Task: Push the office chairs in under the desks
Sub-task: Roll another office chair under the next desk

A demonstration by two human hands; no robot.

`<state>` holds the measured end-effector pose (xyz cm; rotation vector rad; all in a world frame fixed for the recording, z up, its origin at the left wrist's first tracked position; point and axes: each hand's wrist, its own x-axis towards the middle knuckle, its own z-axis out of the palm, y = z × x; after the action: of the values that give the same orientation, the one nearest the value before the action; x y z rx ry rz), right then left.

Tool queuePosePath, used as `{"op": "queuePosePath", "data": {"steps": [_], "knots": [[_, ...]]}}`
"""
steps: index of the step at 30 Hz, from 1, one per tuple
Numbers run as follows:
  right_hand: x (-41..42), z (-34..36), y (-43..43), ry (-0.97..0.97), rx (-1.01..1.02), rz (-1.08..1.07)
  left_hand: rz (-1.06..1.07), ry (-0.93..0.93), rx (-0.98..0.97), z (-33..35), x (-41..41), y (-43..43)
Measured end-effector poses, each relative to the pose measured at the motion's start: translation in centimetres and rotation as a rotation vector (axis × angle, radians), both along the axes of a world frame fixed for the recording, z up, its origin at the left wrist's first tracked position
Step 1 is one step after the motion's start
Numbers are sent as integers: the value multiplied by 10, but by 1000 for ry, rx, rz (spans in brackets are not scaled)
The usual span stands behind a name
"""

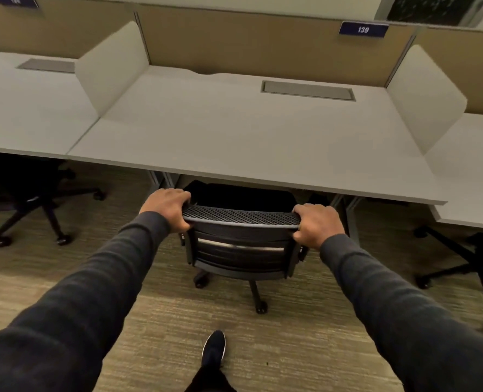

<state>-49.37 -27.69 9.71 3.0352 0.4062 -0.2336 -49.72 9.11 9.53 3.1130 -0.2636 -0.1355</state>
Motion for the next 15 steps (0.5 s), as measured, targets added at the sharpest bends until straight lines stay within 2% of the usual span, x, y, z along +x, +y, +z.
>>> {"op": "queuePosePath", "data": {"steps": [6,15], "knots": [[37,1,21,7,0,-10,-19,-47,-14,-9,37,22],[98,-9,56,31,44,-78,-22,-18,-20,-18,97,50]]}}
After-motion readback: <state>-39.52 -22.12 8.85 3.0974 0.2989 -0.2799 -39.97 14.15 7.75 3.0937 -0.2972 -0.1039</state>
